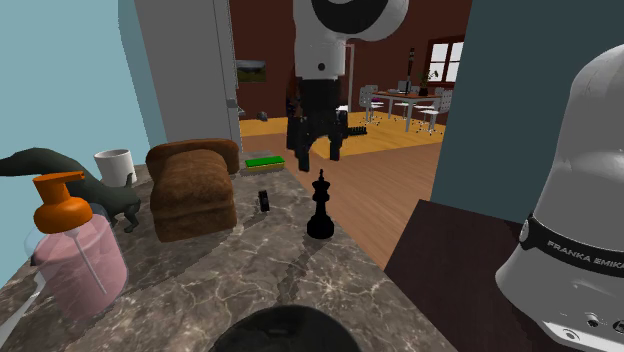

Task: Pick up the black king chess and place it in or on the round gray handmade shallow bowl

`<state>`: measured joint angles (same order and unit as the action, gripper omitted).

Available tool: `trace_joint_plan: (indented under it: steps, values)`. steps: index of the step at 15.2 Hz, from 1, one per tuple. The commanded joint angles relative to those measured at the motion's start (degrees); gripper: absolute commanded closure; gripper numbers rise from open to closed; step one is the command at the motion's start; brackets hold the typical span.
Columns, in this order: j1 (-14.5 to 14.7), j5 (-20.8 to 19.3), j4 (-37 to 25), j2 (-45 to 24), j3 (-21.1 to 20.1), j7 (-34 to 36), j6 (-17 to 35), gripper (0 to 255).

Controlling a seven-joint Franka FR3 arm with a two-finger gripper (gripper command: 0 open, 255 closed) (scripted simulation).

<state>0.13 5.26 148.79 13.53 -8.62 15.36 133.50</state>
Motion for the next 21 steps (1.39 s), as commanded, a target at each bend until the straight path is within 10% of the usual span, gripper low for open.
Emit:
trace_joint_plan:
  steps: [1, 16, 17, 21]
  values:
    - [-0.2, -0.5, -0.1, -3.0, -0.3, 0.6, 3.0, 0]
    - [-0.2, -1.0, 1.6, -7.4, -0.6, 0.9, 9.0, 0]
    - [-0.2, -1.0, 1.6, -7.4, -0.6, 0.9, 9.0, 255]
    - [-0.2, -1.0, 1.5, -7.4, -0.6, 0.9, 9.0, 255]
